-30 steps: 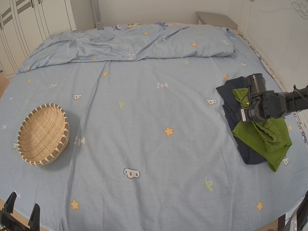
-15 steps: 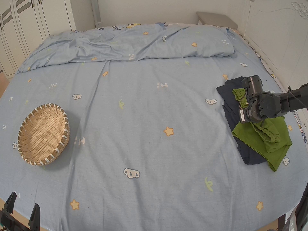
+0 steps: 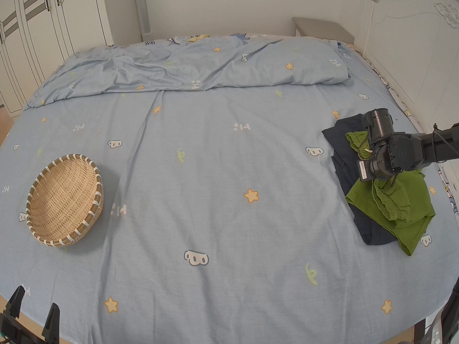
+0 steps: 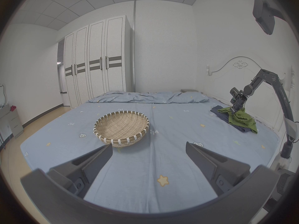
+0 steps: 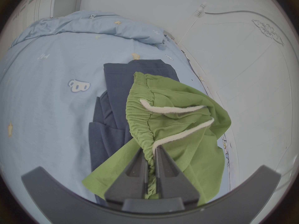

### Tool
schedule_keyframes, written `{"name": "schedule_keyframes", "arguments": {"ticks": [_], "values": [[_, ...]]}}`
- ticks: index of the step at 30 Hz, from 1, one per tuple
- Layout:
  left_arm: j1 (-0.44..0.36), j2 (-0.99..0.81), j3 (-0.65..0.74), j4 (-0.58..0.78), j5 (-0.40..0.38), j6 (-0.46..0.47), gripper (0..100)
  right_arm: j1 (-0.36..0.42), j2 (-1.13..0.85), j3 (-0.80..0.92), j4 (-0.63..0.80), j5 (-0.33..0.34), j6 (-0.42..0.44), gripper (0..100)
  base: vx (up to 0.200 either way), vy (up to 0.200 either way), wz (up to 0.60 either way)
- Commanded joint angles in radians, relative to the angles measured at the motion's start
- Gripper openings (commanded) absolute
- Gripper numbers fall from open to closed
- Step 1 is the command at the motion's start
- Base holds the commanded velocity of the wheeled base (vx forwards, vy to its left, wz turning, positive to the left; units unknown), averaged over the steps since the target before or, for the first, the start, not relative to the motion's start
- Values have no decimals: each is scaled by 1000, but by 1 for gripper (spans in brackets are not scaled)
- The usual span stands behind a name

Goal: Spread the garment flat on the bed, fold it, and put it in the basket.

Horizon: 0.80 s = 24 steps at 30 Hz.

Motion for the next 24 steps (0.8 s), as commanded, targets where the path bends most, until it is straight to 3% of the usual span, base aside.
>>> {"name": "schedule_keyframes", "arguments": {"ticks": [1, 12, 16, 17, 24], "values": [[0, -16, 18, 0, 1, 0, 100, 7, -54, -14, 19, 5, 1, 0, 0, 0, 0], [0, -16, 18, 0, 1, 0, 100, 54, -252, -114, 238, 94, 28, 0, 0, 0, 0], [0, -16, 18, 0, 1, 0, 100, 79, -278, -160, 326, 202, 91, 0, 0, 0, 0], [0, -16, 18, 0, 1, 0, 100, 79, -278, -160, 326, 202, 91, 0, 0, 0, 0], [0, -16, 18, 0, 1, 0, 100, 159, -284, -249, 492, 419, 239, 0, 0, 0, 0]]}}
